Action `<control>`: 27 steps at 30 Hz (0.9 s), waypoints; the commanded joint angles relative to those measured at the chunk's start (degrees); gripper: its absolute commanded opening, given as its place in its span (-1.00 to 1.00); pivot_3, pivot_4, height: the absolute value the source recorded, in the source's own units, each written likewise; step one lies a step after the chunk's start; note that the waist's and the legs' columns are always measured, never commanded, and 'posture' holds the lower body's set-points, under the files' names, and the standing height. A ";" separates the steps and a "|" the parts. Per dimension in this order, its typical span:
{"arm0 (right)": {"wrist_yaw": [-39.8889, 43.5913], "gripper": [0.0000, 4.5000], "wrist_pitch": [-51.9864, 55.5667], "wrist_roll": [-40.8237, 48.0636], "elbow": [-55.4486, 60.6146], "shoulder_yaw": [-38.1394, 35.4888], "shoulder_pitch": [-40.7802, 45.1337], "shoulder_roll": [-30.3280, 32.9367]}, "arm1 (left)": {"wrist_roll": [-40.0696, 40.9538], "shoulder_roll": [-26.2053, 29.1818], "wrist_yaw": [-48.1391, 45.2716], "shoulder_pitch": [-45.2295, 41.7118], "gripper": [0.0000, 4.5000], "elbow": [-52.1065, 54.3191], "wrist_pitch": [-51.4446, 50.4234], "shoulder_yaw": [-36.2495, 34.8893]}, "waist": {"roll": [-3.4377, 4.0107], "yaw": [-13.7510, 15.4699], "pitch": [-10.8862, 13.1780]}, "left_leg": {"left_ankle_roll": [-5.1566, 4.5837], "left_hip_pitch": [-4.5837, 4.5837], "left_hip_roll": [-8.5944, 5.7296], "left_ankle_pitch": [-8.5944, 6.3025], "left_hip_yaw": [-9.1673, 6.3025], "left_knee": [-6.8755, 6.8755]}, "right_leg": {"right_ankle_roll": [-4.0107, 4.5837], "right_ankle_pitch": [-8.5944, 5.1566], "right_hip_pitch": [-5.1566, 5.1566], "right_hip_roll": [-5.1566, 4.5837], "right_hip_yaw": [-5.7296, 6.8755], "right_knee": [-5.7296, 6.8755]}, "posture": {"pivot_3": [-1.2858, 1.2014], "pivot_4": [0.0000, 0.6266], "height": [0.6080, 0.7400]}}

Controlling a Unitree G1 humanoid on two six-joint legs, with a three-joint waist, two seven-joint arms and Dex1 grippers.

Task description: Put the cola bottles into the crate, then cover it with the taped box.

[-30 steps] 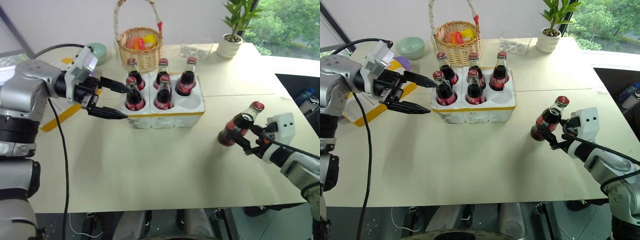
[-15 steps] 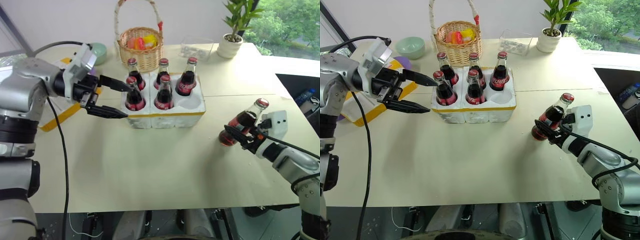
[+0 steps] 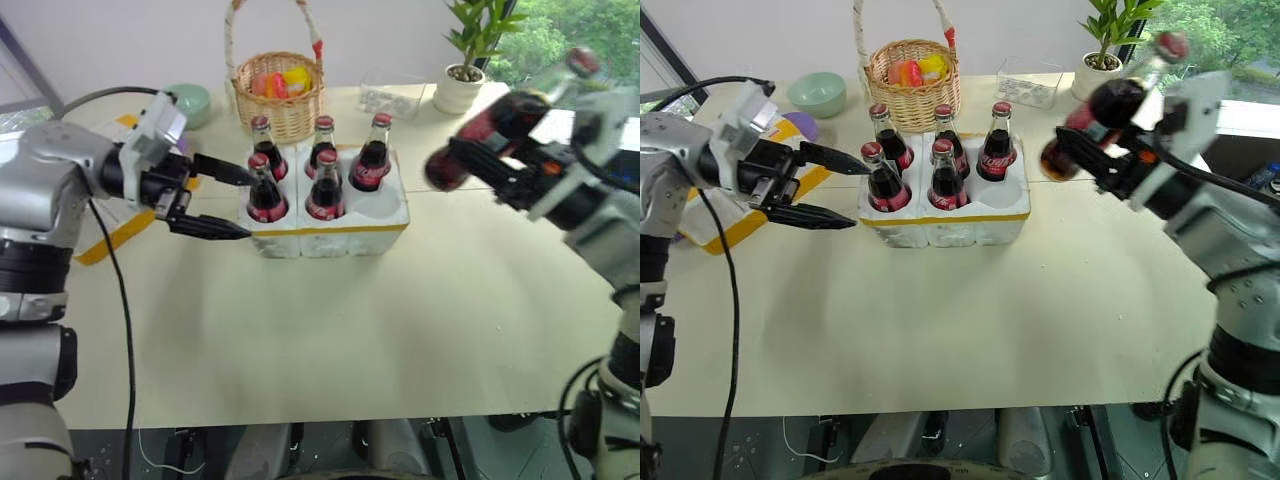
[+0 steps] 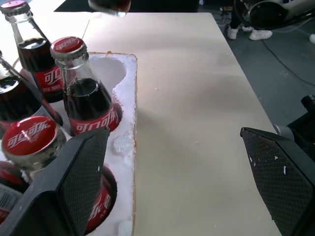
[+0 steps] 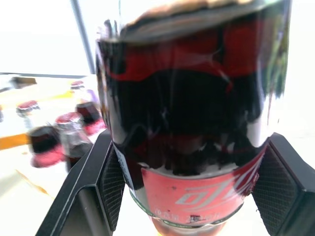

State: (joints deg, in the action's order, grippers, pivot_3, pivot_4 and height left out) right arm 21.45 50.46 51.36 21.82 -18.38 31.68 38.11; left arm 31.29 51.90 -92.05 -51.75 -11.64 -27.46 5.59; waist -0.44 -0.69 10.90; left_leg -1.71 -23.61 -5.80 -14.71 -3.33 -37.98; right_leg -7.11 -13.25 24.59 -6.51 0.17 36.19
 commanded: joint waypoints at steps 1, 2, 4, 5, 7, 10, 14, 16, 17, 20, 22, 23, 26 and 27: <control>1.98 0.24 -2.32 -3.01 -2.16 4.87 4.98 -1.13 | 0.02 1.64 0.63 -0.21 1.00 2.06 -0.62 -3.17 | 0.00 0.08 0.00 | -0.02 -0.01 -0.04 -0.01 0.00 0.00 | 0.00 0.00 0.00 -0.01 0.00 0.00 | 0.03 -0.52 0.99; 2.56 0.24 -2.69 -4.02 -3.13 6.33 5.66 -1.47 | 0.01 1.83 0.74 -0.05 1.00 2.29 -0.78 -3.44 | 0.00 0.10 0.00 | -0.04 -0.03 -0.07 -0.02 0.00 -0.02 | 0.00 0.00 0.00 0.00 0.00 0.00 | 0.03 -0.52 0.99; 4.05 0.24 -4.32 -6.92 -5.67 9.48 6.74 -2.33 | 0.16 2.35 1.04 0.50 1.00 2.91 -1.21 -4.09 | 0.00 0.11 0.00 | -0.06 -0.04 -0.11 -0.04 -0.01 -0.03 | 0.00 0.00 0.02 -0.02 0.01 0.00 | 0.03 -0.52 0.99; 4.89 0.24 -5.12 -8.31 -7.06 10.83 7.14 -2.68 | 0.29 2.62 1.25 0.87 1.00 3.32 -1.42 -4.44 | 0.00 0.05 0.00 | -0.05 -0.05 -0.12 -0.03 -0.02 -0.03 | -0.01 0.00 0.03 -0.02 0.01 0.01 | 0.03 -0.52 0.99; 6.41 0.24 -6.24 -10.59 -9.24 12.67 7.63 -3.06 | 0.40 2.91 1.59 1.39 1.00 3.95 -1.82 -4.99 | 0.00 0.03 0.00 | -0.05 -0.06 -0.14 -0.03 -0.02 -0.03 | -0.01 0.00 0.06 -0.02 0.01 0.01 | 0.03 -0.52 0.99; 8.80 0.24 -6.64 -13.42 -11.68 15.23 7.86 -2.85 | 0.78 3.44 2.04 2.24 1.00 5.30 -2.71 -5.93 | 0.00 0.05 0.00 | 0.12 -0.13 -0.15 0.07 -0.02 -0.03 | -0.01 0.00 0.12 -0.02 0.01 0.02 | 0.03 -0.52 0.99; 13.13 0.24 -6.12 -15.39 -12.72 18.41 8.09 -2.54 | 0.74 3.66 2.61 2.74 1.00 5.83 -3.38 -6.70 | 0.00 -0.04 0.00 | 0.22 -0.22 -0.15 0.13 -0.02 -0.03 | -0.01 0.01 0.22 -0.01 0.01 0.04 | 0.03 -0.52 0.99; 14.76 0.24 -5.99 -16.88 -13.89 20.10 8.35 -2.71 | 0.65 3.60 2.82 2.88 1.00 5.91 -3.52 -6.89 | 0.00 -0.10 0.00 | 0.25 -0.26 -0.15 0.14 -0.02 -0.03 | -0.01 0.01 0.27 -0.01 0.01 0.06 | 0.03 -0.52 0.99; 15.39 0.24 -5.92 -17.61 -14.73 20.73 8.53 -2.93 | 0.65 3.58 2.90 2.98 1.00 6.01 -3.56 -6.95 | -0.01 -0.12 0.00 | 0.25 -0.26 -0.15 0.15 -0.01 -0.03 | -0.01 0.01 0.28 -0.01 0.01 0.06 | 0.03 -0.52 0.99; 16.19 0.87 -5.44 -19.58 -17.91 21.70 9.29 -3.86 | 0.83 3.49 3.29 3.24 1.00 6.58 -3.83 -7.11 | -0.01 -0.14 0.00 | 0.26 -0.26 -0.15 0.15 -0.02 -0.03 | -0.01 0.01 0.28 0.00 0.01 0.06 | 0.03 -0.52 0.99; 16.33 0.99 -6.05 -21.13 -19.02 22.08 9.81 -4.22 | 0.81 3.43 3.50 3.27 1.00 6.59 -3.78 -7.10 | -0.01 -0.14 0.00 | 0.26 -0.26 -0.14 0.16 -0.02 -0.03 | -0.01 0.01 0.28 0.00 0.01 0.06 | 0.03 -0.52 0.99; 16.30 0.99 -6.43 -21.82 -19.09 22.11 9.97 -4.31 | 0.76 3.52 3.78 3.62 1.00 6.79 -3.74 -7.22 | -0.02 -0.14 -0.01 | 0.27 -0.27 -0.14 0.16 -0.02 -0.03 | -0.01 0.01 0.28 0.00 0.01 0.07 | 0.03 -0.52 0.99; 16.91 0.99 -5.27 -20.90 -16.80 19.73 9.23 -3.41 | 0.64 4.37 5.95 6.26 1.00 8.63 -3.51 -9.07 | -0.02 -0.14 -0.01 | 0.27 -0.26 -0.14 0.16 -0.02 -0.05 | -0.01 0.01 0.28 0.00 0.01 0.09 | 0.03 -0.52 0.99; 17.35 0.99 -4.50 -19.92 -15.41 18.20 8.51 -2.46 | 0.99 4.77 7.49 7.75 1.00 10.03 -3.94 -10.60 | -0.02 -0.13 -0.01 | 0.27 -0.27 -0.14 0.16 -0.02 -0.04 | -0.01 0.01 0.30 -0.01 0.01 0.09 | 0.03 -0.52 0.99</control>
State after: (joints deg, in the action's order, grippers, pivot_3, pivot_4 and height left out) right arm 38.13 45.60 30.18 2.90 3.46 40.38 34.18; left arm 31.49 55.12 -86.48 -44.79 -4.13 -31.08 -1.27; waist -0.45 -0.82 10.89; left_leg -1.44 -23.88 -5.95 -14.55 -3.34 -38.02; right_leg -7.12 -13.24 24.89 -6.53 0.17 36.29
